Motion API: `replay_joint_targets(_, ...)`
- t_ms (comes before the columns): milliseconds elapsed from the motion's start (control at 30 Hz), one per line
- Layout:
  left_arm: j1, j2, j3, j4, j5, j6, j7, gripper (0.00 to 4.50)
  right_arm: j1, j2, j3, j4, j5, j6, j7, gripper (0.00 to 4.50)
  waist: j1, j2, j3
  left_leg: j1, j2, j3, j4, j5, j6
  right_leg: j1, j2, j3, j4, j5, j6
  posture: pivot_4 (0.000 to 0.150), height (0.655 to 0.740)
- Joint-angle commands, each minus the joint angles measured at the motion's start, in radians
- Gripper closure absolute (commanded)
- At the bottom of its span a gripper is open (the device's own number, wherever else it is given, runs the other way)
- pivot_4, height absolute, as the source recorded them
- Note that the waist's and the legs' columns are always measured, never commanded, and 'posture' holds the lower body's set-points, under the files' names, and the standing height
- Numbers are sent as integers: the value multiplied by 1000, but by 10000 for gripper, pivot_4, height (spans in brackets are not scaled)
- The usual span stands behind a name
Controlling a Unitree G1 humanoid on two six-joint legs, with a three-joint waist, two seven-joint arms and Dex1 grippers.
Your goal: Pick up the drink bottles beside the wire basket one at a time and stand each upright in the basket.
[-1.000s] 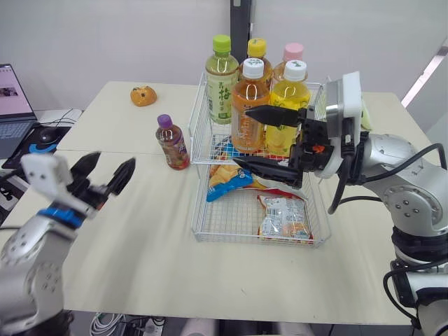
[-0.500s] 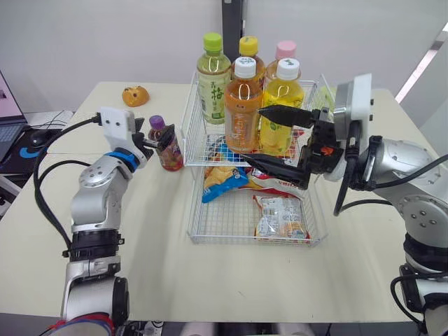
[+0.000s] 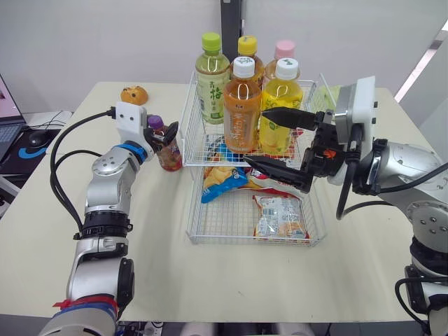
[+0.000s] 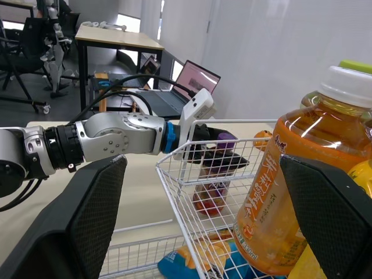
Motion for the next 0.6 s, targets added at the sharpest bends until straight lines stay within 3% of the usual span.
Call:
replay_joint_targets(33,-10,13,15,-18,0,-23,-4,18192,0,-10,-37,-32,20,-3,-12,0,0,0,0,0,0,0,0,0,0,0,0,0,0,0,0,1500,7400)
replay_joint_targets(167,13,14,19,-36,1,-14,9,30626,4,-16,-43,-36,23,-3,-17,0,-1,0,0,0,0,0,0,0,0,0,0,0,0,0,0,1500,7400)
replay_joint_targets(400,49,49,59,-90,-23,17,14,31053,-4,-17,-42,-23,29,-9,-10,0,-5,0,0,0,0,0,0,0,0,0,0,0,0,0,0,1500,7400)
replay_joint_targets(500,37,91,86,-152,-98,79,-56,31053,-6,-17,-37,-18,29,-12,2,0,-10,0,0,0,0,0,0,0,0,0,0,0,0,0,0,1500,7400)
replay_joint_targets(600,-19,199,104,-217,-191,198,-193,31053,-9,-16,-37,-19,37,-10,9,0,-11,-1,1,-1,1,0,-1,0,0,-3,0,0,1,0,0,1500,7400)
